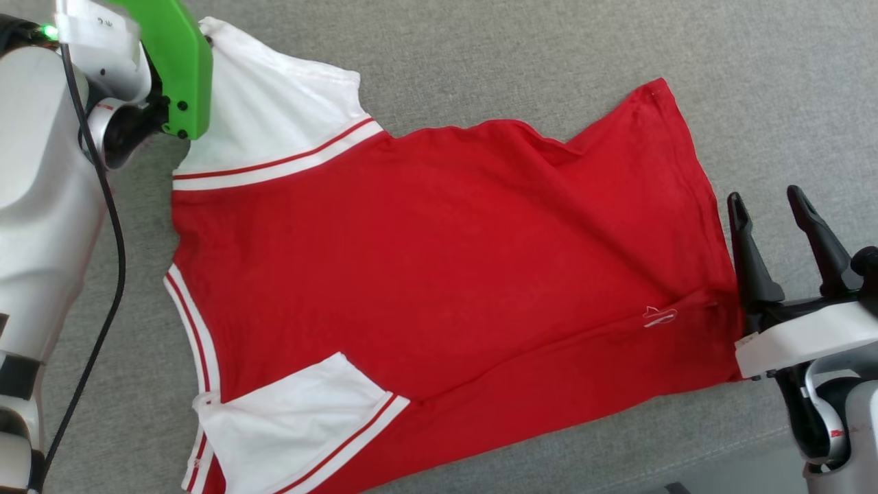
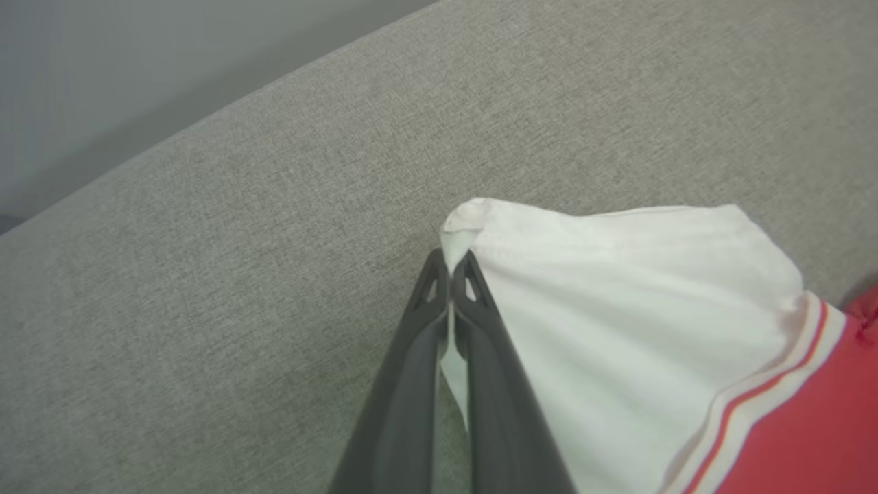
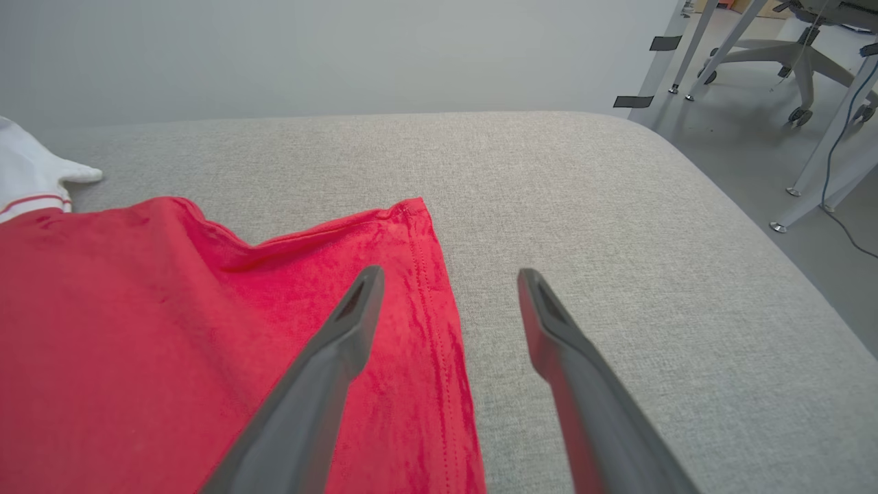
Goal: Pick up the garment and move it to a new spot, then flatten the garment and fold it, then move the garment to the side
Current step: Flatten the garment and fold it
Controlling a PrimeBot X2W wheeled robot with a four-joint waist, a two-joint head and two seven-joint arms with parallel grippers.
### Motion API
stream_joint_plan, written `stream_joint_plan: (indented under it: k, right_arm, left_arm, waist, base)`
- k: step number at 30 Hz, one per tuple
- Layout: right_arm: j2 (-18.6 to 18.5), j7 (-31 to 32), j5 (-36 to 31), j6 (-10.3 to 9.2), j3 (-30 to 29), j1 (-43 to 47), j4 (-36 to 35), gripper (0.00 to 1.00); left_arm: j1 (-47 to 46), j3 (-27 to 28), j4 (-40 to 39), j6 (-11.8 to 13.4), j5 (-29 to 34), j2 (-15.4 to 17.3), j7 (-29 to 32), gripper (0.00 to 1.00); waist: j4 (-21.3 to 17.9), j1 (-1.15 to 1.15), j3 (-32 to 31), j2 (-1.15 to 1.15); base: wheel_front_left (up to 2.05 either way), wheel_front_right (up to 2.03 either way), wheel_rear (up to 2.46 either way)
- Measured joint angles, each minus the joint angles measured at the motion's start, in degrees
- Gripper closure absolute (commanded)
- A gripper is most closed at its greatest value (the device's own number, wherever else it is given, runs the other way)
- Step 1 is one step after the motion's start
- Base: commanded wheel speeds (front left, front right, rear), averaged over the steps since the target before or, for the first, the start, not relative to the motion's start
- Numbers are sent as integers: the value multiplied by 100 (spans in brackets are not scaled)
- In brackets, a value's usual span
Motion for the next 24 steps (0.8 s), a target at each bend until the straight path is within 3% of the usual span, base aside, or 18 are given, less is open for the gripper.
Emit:
stream_joint_plan:
  k: [6,12,18,24]
  right_arm:
    - [-358,686,54,0,14,-7,-62,0]
    - [-1031,1889,278,1,129,-254,-88,0]
    - [-1621,3378,1016,0,323,-714,49,0]
    - [-2053,4479,1307,1,378,-1469,334,0]
  left_arm:
    - [383,-142,-721,-16,-194,115,-330,100]
    - [857,-209,-1703,-8,-376,310,-326,100]
    - [1424,-97,-2927,391,-577,499,-277,100]
    - [1929,57,-4063,824,-744,749,-270,100]
  waist:
    - [184,0,-263,0]
    - [498,0,-464,0]
    - [864,0,-556,0]
    - [1155,0,-432,0]
  base:
    - [0,0,0]
    - [0,0,0]
    - [0,0,0]
    - [0,0,0]
